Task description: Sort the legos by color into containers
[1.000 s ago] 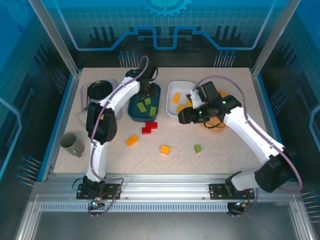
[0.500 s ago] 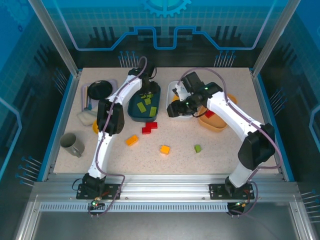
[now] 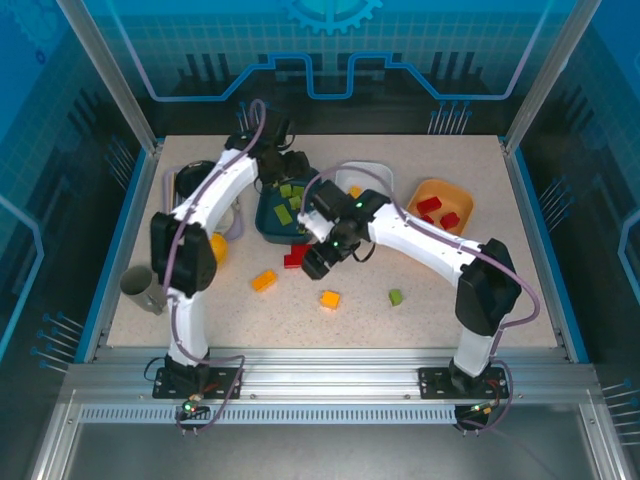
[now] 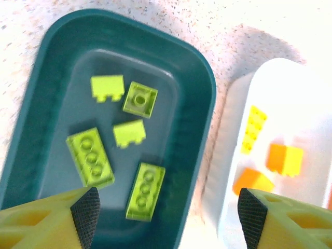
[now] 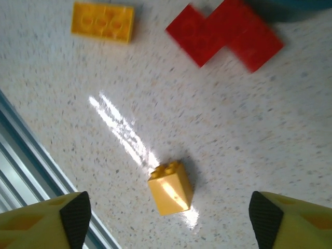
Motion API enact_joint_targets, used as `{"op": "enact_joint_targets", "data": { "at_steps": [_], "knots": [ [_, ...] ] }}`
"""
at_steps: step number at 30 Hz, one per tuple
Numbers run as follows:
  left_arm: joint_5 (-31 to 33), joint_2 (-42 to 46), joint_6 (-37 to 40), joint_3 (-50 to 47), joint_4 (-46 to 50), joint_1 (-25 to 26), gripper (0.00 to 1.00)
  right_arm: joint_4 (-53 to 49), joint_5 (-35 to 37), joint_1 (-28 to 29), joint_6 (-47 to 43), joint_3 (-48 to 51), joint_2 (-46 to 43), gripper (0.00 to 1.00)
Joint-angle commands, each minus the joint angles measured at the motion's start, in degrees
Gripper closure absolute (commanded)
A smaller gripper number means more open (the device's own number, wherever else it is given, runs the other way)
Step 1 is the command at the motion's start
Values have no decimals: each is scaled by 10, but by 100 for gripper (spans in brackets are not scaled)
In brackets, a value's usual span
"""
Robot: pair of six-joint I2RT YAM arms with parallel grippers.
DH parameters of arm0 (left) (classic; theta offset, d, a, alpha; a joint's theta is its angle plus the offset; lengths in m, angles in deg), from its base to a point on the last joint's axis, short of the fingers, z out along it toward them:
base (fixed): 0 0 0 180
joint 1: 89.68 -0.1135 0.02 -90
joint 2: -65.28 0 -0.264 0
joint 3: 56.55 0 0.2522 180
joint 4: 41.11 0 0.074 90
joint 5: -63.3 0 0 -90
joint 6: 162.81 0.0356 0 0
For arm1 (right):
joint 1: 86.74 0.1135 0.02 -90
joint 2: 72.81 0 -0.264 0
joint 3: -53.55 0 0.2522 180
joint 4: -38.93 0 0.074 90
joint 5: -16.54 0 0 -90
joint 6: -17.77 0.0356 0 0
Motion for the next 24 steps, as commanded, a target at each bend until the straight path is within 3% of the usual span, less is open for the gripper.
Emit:
{"op": "enact_joint_targets", "data": {
  "at_steps": [1,7,13,19,24],
  "knots": [
    [-18,84,-52,-99,-33,-2,25,-28,30,25,-51,35,18,15],
    [-26,213,-102,-265,-54,-2,24,-23,28,47,-56,56,51,14],
    [-36,281,-112,-351,-51,-1,24,-28,39,65,-44,49,103,18],
    [-36,313,-116,-387,-50,3,24,-33,76,65,-38,52,138,34],
    [-39,313,-111,-390,-50,14,25,-13,94,61,-19,53,128,63]
  ]
}}
